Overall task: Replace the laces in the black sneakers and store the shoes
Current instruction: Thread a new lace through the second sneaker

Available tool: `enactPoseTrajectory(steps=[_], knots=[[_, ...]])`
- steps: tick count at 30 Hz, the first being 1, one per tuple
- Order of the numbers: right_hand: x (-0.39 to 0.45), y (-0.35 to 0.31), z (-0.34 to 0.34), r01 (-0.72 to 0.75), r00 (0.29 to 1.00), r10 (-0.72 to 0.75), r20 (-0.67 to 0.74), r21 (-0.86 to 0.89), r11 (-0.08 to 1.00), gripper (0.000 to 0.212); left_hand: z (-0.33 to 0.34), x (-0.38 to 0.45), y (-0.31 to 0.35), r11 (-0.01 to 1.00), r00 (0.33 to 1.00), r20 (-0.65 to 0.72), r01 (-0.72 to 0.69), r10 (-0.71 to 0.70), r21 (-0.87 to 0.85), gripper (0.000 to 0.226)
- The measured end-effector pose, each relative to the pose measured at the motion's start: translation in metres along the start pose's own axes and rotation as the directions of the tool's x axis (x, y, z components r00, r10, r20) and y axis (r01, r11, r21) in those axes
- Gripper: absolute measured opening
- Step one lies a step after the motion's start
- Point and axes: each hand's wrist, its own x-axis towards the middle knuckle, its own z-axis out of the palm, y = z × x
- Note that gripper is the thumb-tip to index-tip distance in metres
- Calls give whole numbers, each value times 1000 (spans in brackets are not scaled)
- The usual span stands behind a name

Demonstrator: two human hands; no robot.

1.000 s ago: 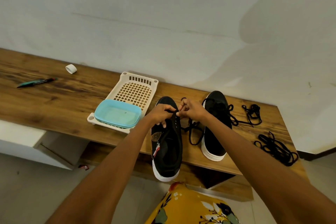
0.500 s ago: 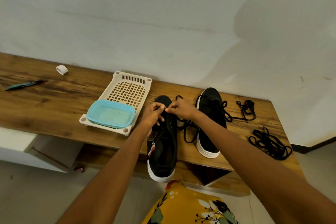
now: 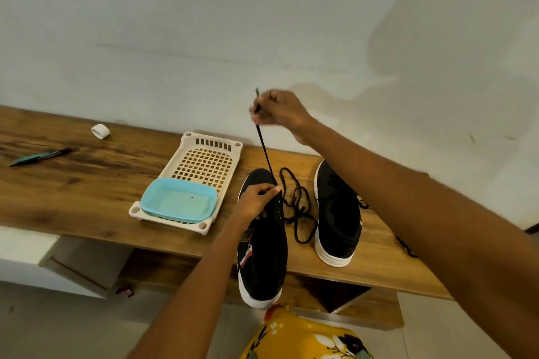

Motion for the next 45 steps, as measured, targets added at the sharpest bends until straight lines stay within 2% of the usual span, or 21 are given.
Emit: enactPoseTrajectory(steps=[2, 4, 6, 8, 9, 11, 12, 15, 16, 20, 23, 26, 28, 30, 34, 36, 37, 40, 42, 44, 45], knots=[[8, -22, -4, 126, 983, -97, -158, 187, 974, 15, 2, -2, -1, 999, 999, -41, 1, -3, -47, 26], [13, -35, -12, 228, 933, -101, -346, 348, 909, 14, 4, -4, -1, 994, 997, -72, -7, -1, -106, 17], [10, -30, -19, 218, 907, -80, -414, 298, 929, 15, 6, -3, -1, 987, 993, -114, -20, 2, -157, 8], [-3, -6, -24, 3, 952, 8, -306, 35, 999, 14, 6, -2, 3, 987, 983, -183, -20, -10, -161, 11], [-12, 11, -24, -124, 972, 87, -218, -160, 979, 13, 6, -2, 7, 980, 974, -227, -24, -22, -197, 13], [-30, 47, -25, -250, 967, 242, -81, -489, 836, 16, 7, 1, 19, 937, 950, -310, -66, -46, -342, 14], [-37, 62, -23, -270, 951, 307, -25, -553, 788, 19, 8, 2, 26, 906, 941, -333, -86, -63, -414, 12], [-54, 91, -15, -293, 923, 379, 60, -527, 797, 10, 7, 2, 45, 844, 935, -348, -136, -63, -518, 10], [-57, 96, -13, -290, 933, 359, 39, -510, 810, 7, 7, 3, 48, 845, 941, -336, -141, -47, -515, 11], [-55, 95, -13, -251, 959, 282, -28, -544, 801, 16, 9, 3, 42, 846, 950, -312, -157, -11, -509, 12], [-47, 69, -16, -203, 978, 163, -130, -418, 885, 13, 10, 4, 21, 860, 961, -270, -88, -59, -502, 18], [-32, 25, -23, -34, 969, -6, -245, -161, 986, 15, 12, 7, 5, 981, 993, -114, -15, -8, -195, 23], [-20, -6, -28, 93, 930, -99, -355, -35, 995, 13, 11, 8, 2, 997, 996, -83, -20, 14, -72, 27], [-7, -32, -34, 199, 877, -145, -459, 72, 977, 12, 10, 9, 1, 998, 994, -100, -37, 32, -50, 26], [7, -56, -49, 331, 801, -209, -561, 124, 935, 12, 10, 8, 3, 999, 989, -148, -26, 22, -28, 20], [4, -44, -51, 278, 816, -192, -545, 79, 957, 11, 8, 9, 6, 993, 973, -217, 54, -76, -106, 20], [1, -29, -51, 201, 844, -157, -513, 32, 979, 10, 8, 10, 5, 975, 961, -232, 107, -151, -193, 22], [-15, 22, -46, -95, 935, 33, -353, -157, 983, 12, 6, 6, 8, 872, 955, -148, 165, -259, -462, 19], [-29, 51, -38, -261, 958, 197, -211, -343, 902, 15, 3, 1, 11, 811, 961, -108, 151, -254, -566, 11], [-46, 74, -23, -343, 928, 368, -51, -499, 796, 17, 3, -1, 11, 762, 972, -94, 109, -217, -639, 8], [-52, 84, -13, -366, 902, 432, 9, -517, 774, 18, 3, -1, 11, 771, 977, -98, 85, -188, -632, 9]])
